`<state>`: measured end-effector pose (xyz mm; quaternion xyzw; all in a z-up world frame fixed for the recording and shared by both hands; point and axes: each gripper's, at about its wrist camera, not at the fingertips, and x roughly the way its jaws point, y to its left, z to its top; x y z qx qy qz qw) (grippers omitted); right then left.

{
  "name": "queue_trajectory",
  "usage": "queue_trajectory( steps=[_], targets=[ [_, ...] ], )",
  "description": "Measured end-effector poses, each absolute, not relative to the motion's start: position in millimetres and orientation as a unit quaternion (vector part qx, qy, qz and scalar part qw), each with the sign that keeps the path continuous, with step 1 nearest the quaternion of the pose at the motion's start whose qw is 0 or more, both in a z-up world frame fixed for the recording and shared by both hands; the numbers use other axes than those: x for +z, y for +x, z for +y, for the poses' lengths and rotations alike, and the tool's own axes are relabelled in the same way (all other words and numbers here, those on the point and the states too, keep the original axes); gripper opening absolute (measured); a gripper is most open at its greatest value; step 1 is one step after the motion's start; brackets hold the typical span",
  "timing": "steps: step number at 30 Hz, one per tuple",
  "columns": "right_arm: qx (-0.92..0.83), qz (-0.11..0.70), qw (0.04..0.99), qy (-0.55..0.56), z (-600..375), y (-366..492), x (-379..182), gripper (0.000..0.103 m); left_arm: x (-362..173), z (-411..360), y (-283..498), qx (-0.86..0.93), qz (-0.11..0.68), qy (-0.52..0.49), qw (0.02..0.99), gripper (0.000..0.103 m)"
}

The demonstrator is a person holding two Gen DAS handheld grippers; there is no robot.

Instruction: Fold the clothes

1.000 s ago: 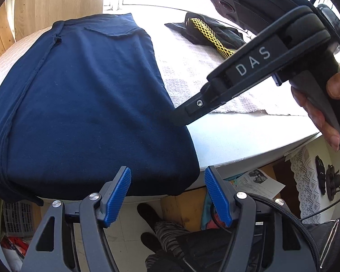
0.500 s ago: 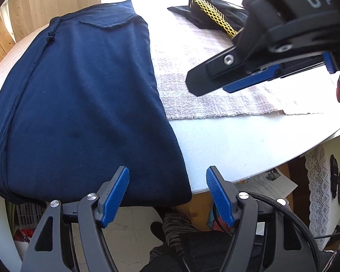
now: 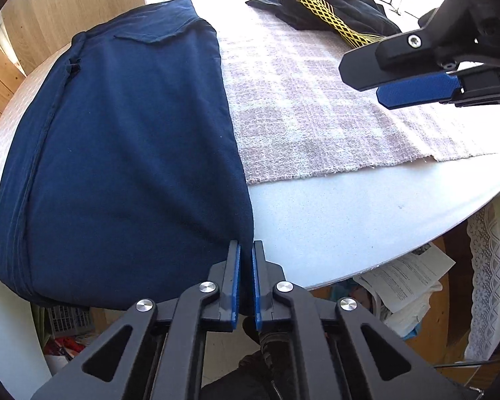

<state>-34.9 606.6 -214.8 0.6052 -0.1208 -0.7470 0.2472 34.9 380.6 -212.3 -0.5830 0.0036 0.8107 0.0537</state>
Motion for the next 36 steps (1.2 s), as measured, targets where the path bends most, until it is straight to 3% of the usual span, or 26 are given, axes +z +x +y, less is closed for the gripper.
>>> queue_trajectory(
  steps=[6,10,15,23,32,36],
  targets=[
    [-0.752,-0.143,0.247,0.594,619,-68,-205,0.048,-195,360,39,0.811,-0.042,-0.578,0.082,0.003],
    [-0.761,-0.152,0.238,0.584,620,-126,-196,0.057,-181,344,41,0.816,-0.065,-0.568,0.091,0.003],
    [-0.780,-0.132,0.219,0.571,593,-216,-194,0.058,-173,301,42,0.819,-0.107,-0.559,0.078,0.003],
    [-0.753,-0.136,0.191,0.614,533,-353,-237,0.059,-176,268,31,0.816,-0.146,-0.555,0.063,0.003],
    [-0.730,-0.147,0.205,0.635,497,-405,-260,0.060,-179,256,28,0.808,-0.178,-0.557,0.079,0.003],
    [-0.740,-0.105,0.213,0.630,478,-409,-258,0.060,-180,253,31,0.806,-0.191,-0.554,0.083,0.003]
  ],
)
